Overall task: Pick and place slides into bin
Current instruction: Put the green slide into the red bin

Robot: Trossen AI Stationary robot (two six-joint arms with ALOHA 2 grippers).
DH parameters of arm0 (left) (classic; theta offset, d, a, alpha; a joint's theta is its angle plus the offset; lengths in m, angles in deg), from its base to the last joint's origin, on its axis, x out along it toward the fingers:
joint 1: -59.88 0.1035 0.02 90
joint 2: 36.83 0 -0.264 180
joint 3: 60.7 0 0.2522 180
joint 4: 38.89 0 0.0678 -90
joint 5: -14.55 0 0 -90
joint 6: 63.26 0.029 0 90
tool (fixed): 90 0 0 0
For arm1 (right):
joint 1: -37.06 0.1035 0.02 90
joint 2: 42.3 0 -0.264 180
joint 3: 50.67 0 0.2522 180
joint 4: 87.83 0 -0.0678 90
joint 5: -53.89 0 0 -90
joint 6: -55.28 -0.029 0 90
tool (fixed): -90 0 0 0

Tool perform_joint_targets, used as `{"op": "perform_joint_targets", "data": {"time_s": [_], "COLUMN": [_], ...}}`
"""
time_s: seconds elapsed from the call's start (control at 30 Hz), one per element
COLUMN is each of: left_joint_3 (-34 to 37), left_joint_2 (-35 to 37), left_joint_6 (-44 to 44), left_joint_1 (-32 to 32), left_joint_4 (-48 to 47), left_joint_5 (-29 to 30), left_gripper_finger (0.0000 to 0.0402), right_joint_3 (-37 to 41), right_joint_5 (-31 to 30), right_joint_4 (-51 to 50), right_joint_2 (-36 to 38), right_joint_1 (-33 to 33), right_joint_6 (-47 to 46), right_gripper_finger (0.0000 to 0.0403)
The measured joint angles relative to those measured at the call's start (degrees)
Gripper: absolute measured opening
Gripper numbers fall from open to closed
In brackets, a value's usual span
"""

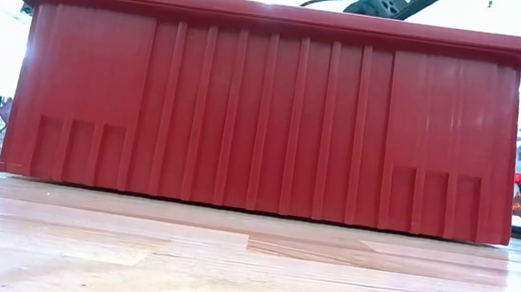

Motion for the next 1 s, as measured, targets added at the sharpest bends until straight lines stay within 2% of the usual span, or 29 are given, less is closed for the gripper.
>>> {"op": "perform_joint_targets", "data": {"time_s": [0.27,0.5,0.67,1.0], "left_joint_3": [-0.01,-0.01,0.04,-0.01], "left_joint_2": [0.52,0.55,0.46,-1.47], "left_joint_6": [-1.84,-1.68,-3.05,-1.69], "left_joint_1": [0.07,1.94,2.94,1.10], "left_joint_4": [-2.24,-5.80,-6.25,-3.34], "left_joint_5": [-0.01,0.58,0.69,1.15], "left_gripper_finger": [0.0020,0.0015,0.0009,0.0017], "right_joint_3": [-0.32,-0.53,-0.52,0.87], "right_joint_5": [-0.91,0.50,6.03,9.10], "right_joint_4": [3.96,1.81,-1.28,-1.85], "right_joint_2": [0.00,2.31,3.69,-0.94], "right_joint_1": [-4.53,-6.10,-6.08,-4.30], "right_joint_6": [13.82,20.50,19.41,15.63], "right_gripper_finger": [0.0325,0.0325,0.0325,0.0325]}}
